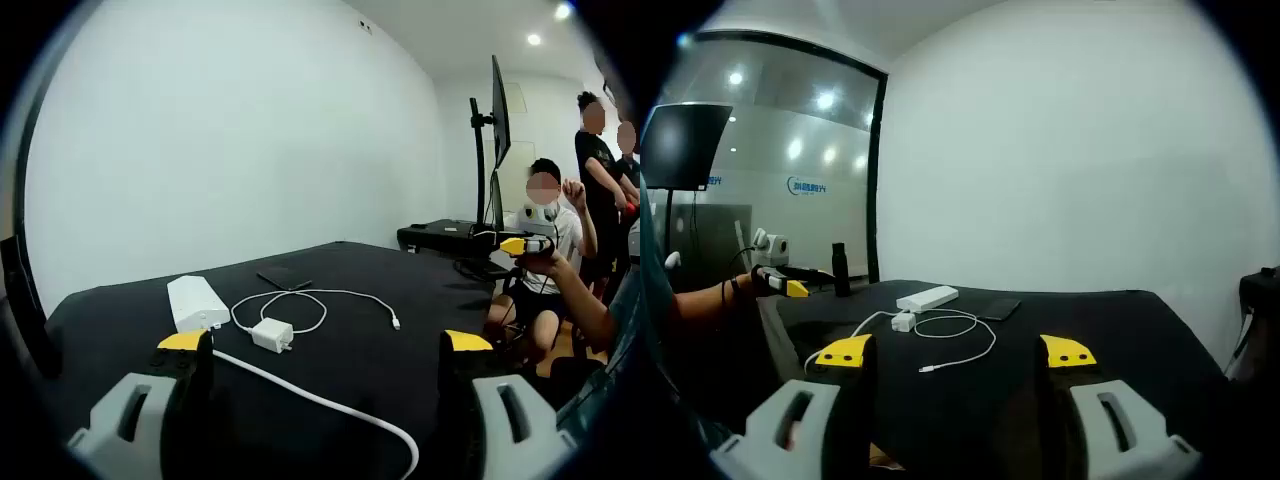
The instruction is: Connect the charging cable to the phone, plug the charger into the socket, and turn on the power strip switch to charge the phone.
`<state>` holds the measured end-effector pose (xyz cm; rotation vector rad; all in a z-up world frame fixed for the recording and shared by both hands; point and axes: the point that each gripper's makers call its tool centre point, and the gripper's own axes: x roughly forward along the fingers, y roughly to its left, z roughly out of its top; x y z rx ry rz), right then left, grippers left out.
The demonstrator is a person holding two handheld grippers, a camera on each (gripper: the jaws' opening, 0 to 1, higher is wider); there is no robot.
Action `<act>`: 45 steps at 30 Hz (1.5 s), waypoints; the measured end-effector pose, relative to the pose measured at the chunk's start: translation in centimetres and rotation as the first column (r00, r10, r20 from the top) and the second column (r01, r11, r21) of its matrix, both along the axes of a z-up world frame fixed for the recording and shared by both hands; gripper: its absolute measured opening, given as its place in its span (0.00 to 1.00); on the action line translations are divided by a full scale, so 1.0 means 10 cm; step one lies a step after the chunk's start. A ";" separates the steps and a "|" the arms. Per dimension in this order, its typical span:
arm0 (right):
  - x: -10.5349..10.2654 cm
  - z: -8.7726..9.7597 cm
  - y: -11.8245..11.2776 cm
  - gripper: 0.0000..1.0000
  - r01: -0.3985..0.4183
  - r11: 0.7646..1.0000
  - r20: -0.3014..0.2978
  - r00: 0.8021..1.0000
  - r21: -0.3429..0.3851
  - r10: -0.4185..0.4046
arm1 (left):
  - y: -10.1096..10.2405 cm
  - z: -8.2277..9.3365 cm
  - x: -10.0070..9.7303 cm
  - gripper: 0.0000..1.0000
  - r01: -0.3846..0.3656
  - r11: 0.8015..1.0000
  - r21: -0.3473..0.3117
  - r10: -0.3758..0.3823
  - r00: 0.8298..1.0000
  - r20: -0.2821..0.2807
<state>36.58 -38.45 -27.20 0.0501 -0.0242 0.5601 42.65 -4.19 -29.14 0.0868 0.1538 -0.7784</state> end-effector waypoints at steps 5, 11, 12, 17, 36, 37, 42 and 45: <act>-0.01 0.00 -0.01 0.62 0.001 1.000 0.001 1.000 0.000 -0.001 | -0.01 0.00 0.00 0.88 0.001 1.000 0.002 -0.001 1.000 0.000; -0.01 0.00 -0.02 0.62 0.002 1.000 0.000 1.000 0.001 -0.002 | -0.02 0.01 -0.01 0.88 0.003 1.000 0.002 -0.003 1.000 0.000; -0.02 0.00 -0.02 0.62 0.002 1.000 0.000 1.000 0.001 -0.002 | -0.03 0.01 -0.01 0.88 0.004 1.000 0.002 -0.004 1.000 0.001; -0.02 0.00 -0.03 0.62 0.001 1.000 0.000 1.000 0.003 -0.001 | -0.03 0.01 -0.01 0.88 0.004 1.000 0.001 -0.004 1.000 0.002; 0.04 -0.01 -0.04 0.66 0.011 1.000 -0.004 1.000 0.002 -0.011 | -0.01 0.02 0.03 0.88 0.007 1.000 -0.001 -0.007 1.000 0.005; 0.06 -0.02 -0.04 0.66 0.011 1.000 -0.005 1.000 0.002 -0.011 | -0.01 0.02 0.04 0.88 0.008 1.000 -0.002 -0.008 1.000 0.005; 0.18 -0.05 0.04 0.60 -0.039 0.999 -0.060 0.997 0.026 0.041 | 0.03 0.03 0.07 0.89 0.011 1.000 -0.006 -0.011 1.000 0.013; 0.29 -0.09 0.12 0.57 -0.068 0.998 -0.096 0.993 0.009 0.069 | 0.07 0.02 0.09 0.89 0.012 1.000 0.001 -0.012 1.000 0.019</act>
